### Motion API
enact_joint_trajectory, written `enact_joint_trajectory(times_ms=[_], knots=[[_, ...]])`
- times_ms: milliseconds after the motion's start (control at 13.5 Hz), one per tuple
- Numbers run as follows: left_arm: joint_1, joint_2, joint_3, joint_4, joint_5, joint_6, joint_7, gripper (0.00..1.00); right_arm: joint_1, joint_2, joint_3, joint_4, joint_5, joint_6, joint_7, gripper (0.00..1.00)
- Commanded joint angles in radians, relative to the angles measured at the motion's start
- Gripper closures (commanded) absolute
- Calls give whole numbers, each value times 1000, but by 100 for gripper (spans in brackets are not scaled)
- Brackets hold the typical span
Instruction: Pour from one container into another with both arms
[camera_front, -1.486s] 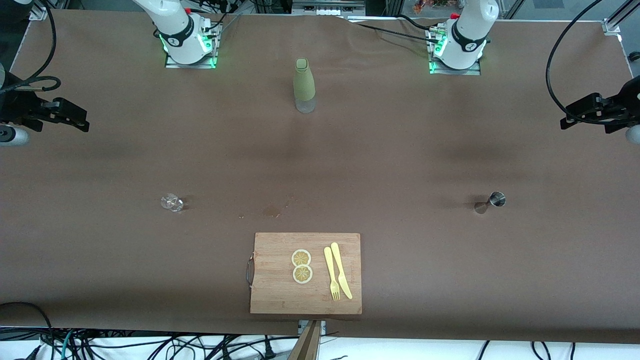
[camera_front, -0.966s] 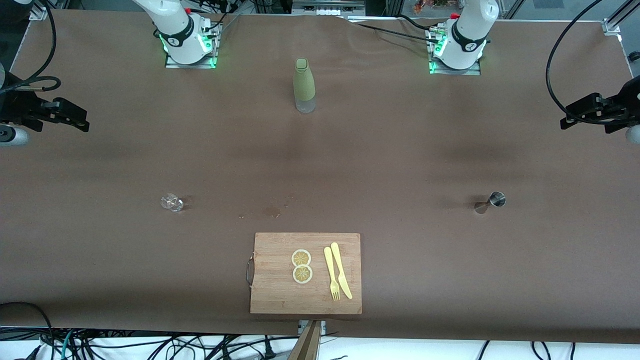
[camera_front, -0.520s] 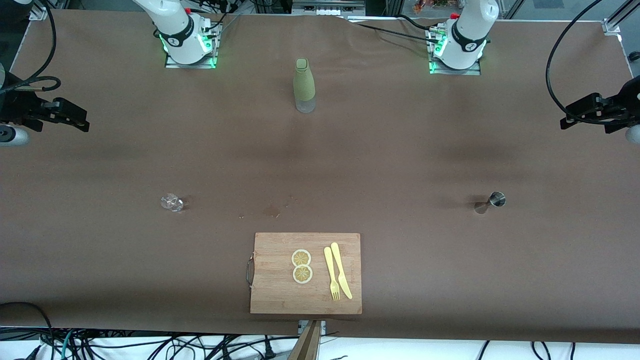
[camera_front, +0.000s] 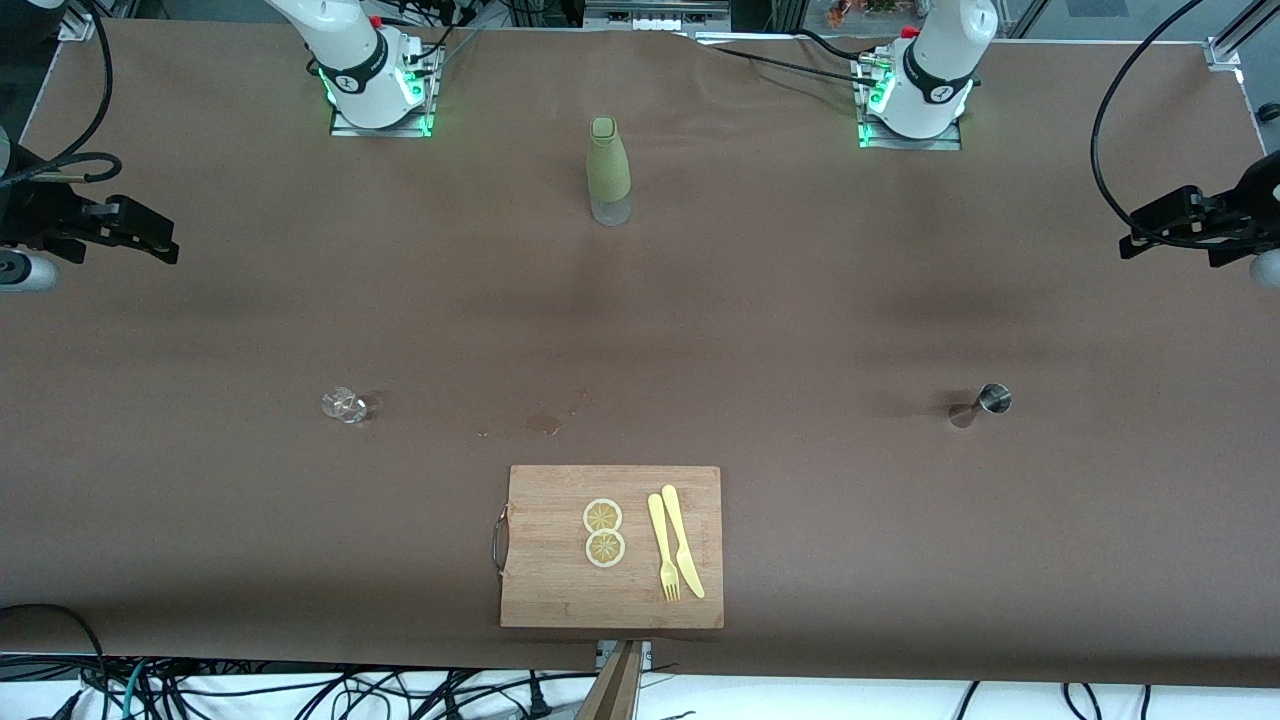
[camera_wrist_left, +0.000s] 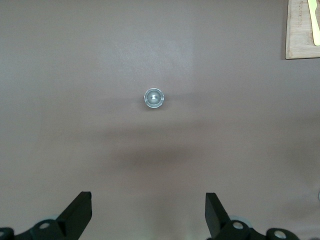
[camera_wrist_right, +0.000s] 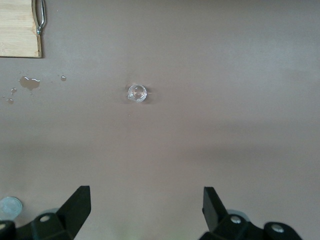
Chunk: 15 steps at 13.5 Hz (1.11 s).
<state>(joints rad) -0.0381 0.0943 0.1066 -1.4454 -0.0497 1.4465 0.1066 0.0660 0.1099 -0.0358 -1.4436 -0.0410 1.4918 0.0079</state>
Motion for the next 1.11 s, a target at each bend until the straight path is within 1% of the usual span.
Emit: enact_joint_trajectory(times_ms=[0, 372, 446, 594, 669, 892, 966, 1040], knots=[[0, -18, -5, -18, 25, 3, 1, 0, -9, -10, 5, -12, 7, 10, 15, 0], [4, -4, -4, -18, 76, 6, 4, 0, -9, -10, 5, -12, 7, 10, 14, 0], [7, 4, -4, -18, 94, 8, 28, 0, -9, -10, 5, -12, 7, 10, 14, 0], [20, 24, -1, -18, 106, 34, 158, 0, -9, -10, 2, -12, 7, 8, 12, 0], [26, 25, 1, -18, 106, 43, 189, 0, -9, -10, -1, -12, 7, 8, 14, 0], [36, 28, 5, -17, 96, 43, 203, 0, -9, -10, -3, -12, 7, 10, 14, 0], [68, 38, 8, -17, 84, 45, 267, 0, -9, -10, -3, -12, 7, 8, 14, 0], [79, 53, 11, -17, 61, 52, 365, 0, -9, -10, -4, -12, 6, 7, 14, 0]])
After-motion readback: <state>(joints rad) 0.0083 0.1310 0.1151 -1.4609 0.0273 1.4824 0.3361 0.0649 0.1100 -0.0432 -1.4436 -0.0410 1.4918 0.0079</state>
